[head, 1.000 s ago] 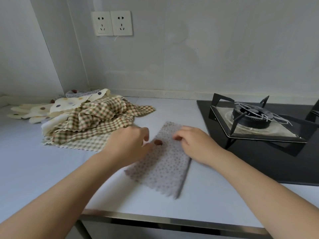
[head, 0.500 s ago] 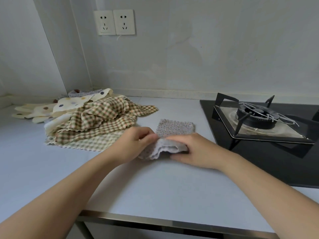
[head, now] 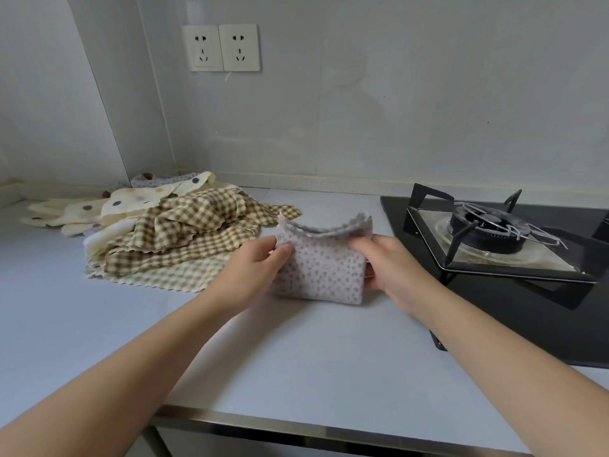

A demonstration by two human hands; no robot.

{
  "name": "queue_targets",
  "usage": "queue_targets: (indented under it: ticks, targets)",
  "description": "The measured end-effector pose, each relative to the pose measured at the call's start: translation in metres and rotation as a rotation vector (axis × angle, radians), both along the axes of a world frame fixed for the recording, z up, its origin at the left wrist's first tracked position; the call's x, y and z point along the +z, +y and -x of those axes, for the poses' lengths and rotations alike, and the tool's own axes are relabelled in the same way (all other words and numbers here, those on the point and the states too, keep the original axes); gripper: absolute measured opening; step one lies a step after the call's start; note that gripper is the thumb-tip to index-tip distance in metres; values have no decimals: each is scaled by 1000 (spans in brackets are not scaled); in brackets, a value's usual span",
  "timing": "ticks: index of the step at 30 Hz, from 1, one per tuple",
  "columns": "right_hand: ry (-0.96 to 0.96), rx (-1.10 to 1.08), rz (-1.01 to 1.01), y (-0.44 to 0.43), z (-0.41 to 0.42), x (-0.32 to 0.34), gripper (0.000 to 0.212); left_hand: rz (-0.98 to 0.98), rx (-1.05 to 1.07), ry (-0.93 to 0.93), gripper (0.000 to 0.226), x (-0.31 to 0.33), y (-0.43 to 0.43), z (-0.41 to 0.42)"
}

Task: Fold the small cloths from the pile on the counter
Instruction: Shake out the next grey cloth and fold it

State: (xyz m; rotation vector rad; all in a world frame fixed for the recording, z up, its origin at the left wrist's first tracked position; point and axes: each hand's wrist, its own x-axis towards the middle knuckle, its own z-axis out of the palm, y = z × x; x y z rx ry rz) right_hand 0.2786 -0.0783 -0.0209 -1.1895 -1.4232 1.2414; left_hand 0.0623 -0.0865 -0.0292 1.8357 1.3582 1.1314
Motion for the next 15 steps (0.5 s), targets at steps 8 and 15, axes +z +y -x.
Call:
queue_targets:
  ticks: [8,15]
  targets:
    - [-411,-170,-88,4,10,-8,13,98,268,284,18,-1,-4,-6]
    - [-1050,-302,-411,7,3,-7,37,-618,129,753,21,0,-11,-7]
